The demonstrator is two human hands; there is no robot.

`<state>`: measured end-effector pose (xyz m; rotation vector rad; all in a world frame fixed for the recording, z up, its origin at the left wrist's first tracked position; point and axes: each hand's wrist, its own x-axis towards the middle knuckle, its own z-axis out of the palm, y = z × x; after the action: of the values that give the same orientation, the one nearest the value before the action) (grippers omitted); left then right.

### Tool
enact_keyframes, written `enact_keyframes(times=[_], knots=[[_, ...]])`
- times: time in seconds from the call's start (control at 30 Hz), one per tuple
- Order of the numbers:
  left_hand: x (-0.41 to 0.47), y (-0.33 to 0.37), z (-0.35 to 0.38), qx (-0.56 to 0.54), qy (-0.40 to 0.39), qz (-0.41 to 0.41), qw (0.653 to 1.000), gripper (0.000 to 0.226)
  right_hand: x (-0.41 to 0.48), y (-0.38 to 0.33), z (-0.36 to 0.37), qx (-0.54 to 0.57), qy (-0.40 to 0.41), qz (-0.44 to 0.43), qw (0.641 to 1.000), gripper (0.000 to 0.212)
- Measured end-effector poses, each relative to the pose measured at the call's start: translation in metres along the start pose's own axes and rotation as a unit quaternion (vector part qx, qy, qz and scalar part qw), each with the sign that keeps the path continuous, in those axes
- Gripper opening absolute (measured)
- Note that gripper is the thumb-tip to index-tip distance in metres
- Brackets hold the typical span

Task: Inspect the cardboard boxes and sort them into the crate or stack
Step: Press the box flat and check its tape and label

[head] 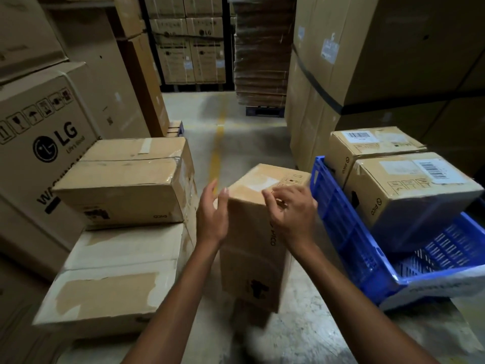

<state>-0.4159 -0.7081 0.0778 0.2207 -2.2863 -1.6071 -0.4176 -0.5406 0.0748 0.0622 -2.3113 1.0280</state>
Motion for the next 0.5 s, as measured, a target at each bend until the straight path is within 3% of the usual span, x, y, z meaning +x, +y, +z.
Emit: enact_keyframes(times=[0.1, 0.23, 0.37, 0.5], knots=[[-0.009, -0.001, 0.005, 0.054, -0.054, 0.073, 0.994, 0.035, -0.014, 0.005, 0.000, 0.035, 0.008, 0.028, 0.999, 0.038], [-0.044, -0.027, 0.017, 0.135, -0.042, 0.136, 0.981, 0.024, -0.031, 0.033, -0.010, 0.028, -0.043, -0.020, 0.999, 0.022], [-0.070, -0.042, 0.028, 0.207, -0.043, 0.233, 0.949, 0.036, -0.047, 0.053, -0.022, -0.019, -0.046, -0.073, 0.996, 0.025], [-0.063, -0.034, 0.039, 0.249, -0.096, 0.317, 0.910, 0.036, -0.050, 0.058, -0.029, -0.074, -0.054, -0.074, 0.993, 0.033]])
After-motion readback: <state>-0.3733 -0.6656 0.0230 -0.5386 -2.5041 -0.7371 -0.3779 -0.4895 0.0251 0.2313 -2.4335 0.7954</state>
